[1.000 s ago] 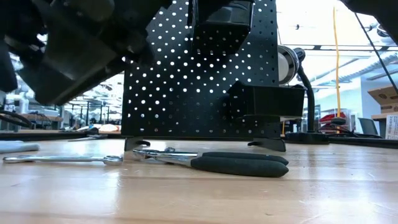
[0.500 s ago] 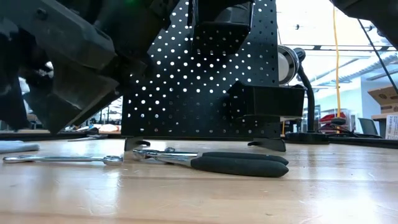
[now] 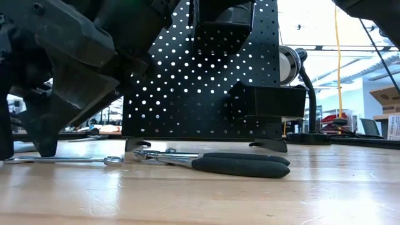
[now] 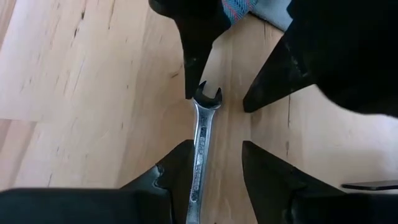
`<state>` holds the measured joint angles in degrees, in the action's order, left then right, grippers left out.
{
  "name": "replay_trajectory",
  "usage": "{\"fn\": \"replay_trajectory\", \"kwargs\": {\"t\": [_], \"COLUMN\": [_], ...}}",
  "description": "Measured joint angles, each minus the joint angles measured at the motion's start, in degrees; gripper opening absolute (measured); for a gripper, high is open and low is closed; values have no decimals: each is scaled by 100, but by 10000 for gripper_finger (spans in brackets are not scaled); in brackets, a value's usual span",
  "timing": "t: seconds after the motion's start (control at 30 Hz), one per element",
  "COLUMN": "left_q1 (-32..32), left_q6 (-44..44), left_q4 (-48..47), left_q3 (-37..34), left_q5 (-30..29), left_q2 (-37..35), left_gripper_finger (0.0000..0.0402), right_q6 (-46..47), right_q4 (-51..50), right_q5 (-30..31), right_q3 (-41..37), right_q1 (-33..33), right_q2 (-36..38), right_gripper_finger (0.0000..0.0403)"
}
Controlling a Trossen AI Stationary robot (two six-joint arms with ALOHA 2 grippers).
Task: Hang tools onto peg board
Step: Hang the silver wrench on the black peg board
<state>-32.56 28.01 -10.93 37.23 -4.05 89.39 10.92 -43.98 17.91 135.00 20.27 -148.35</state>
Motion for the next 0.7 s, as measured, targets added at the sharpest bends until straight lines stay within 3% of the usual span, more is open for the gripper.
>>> {"fn": "replay_trajectory", "kwargs": {"t": [0.7], "left_q1": [142], "left_q6": [-35], "left_q4": [26], "left_q3": [0], "left_q5": [85], "left_q2": [43], "left_gripper_finger": [228], "right_q6": [2], "right_q4": [-5], "right_q5": [-2], "right_q3": [-2], "right_q1": [-2], "right_q2": [2], "right_gripper_finger": [128]}}
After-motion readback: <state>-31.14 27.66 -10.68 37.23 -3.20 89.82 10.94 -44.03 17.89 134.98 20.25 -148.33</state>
